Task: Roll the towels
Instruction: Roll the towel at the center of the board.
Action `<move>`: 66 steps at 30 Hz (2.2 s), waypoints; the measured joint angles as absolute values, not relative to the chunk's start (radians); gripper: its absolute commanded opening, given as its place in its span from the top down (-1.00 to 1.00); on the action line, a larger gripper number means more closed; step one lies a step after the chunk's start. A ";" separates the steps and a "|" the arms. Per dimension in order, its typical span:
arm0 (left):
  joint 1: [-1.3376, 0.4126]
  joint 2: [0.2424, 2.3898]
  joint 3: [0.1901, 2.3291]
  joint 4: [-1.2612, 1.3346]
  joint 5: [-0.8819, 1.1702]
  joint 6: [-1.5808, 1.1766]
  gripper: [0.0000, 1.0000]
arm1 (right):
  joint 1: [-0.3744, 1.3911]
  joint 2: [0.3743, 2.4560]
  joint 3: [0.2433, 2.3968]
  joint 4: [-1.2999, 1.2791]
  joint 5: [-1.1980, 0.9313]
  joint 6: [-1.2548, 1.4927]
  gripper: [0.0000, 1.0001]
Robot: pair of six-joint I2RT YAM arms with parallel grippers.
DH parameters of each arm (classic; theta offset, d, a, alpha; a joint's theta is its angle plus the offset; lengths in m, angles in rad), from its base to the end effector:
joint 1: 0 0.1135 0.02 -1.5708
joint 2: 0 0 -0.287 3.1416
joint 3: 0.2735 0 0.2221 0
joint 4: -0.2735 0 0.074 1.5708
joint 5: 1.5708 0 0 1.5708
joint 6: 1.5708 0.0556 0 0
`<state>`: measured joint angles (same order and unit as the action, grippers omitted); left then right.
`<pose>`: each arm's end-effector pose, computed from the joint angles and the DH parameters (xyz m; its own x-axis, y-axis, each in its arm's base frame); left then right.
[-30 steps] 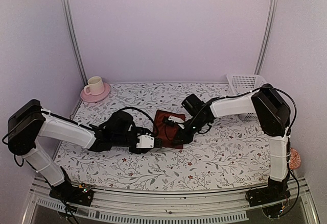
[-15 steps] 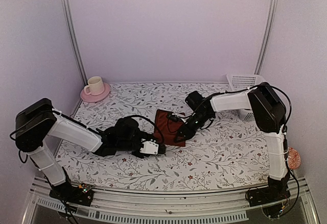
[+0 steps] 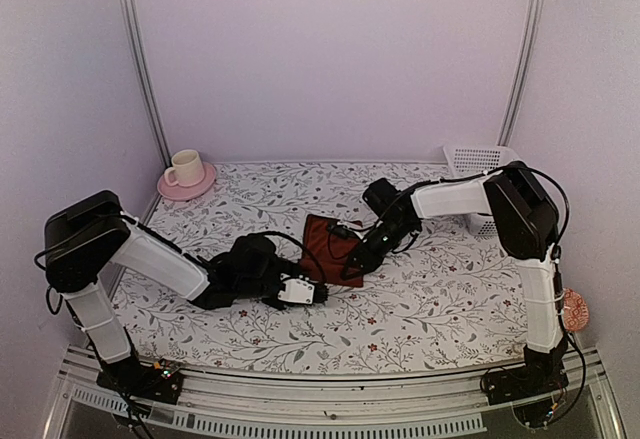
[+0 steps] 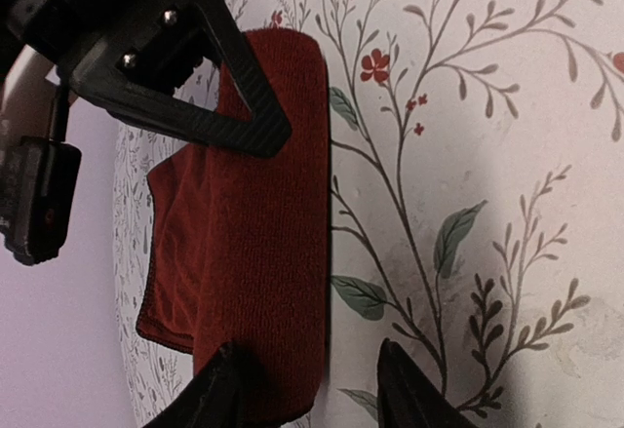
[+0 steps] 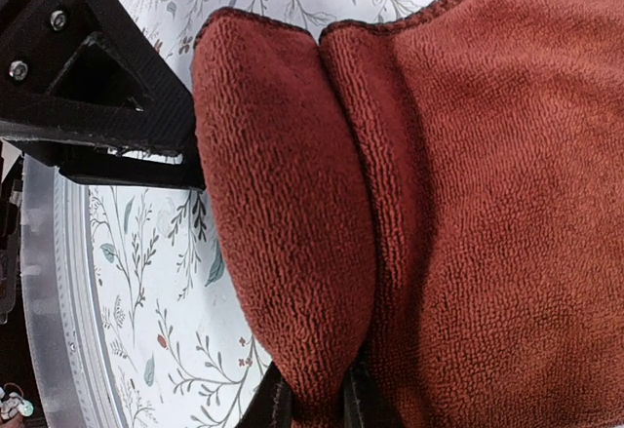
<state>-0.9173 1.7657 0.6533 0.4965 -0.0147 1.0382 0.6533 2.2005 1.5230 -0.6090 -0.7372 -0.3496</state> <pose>0.2011 -0.2613 0.1550 0.4993 0.7648 -0.4072 0.7020 -0.0816 0.7075 0.3152 0.2883 0.1476 -0.5107 -0.7102 -0.4845 -0.8245 0.2449 0.5101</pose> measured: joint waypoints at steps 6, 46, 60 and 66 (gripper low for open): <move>-0.918 1.763 0.636 0.554 -0.033 1.048 0.07 | 0.649 2.213 1.531 -0.615 -0.751 -0.355 0.70; -0.880 1.896 0.886 0.244 -0.041 0.983 1.00 | 0.640 2.162 1.529 -0.636 -0.672 -0.418 0.18; -0.778 1.960 1.156 -0.203 0.216 0.859 1.00 | 0.767 1.734 1.008 -0.244 -0.382 -0.540 -0.22; -0.735 2.020 1.276 -0.360 0.328 0.836 1.00 | 0.806 1.631 0.780 0.014 -0.325 -0.613 -0.24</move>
<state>-0.7353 2.0205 1.2762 -0.3595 0.3279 0.8360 0.8059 1.6306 0.7799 0.0139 -0.3248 -0.6132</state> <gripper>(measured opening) 0.059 0.612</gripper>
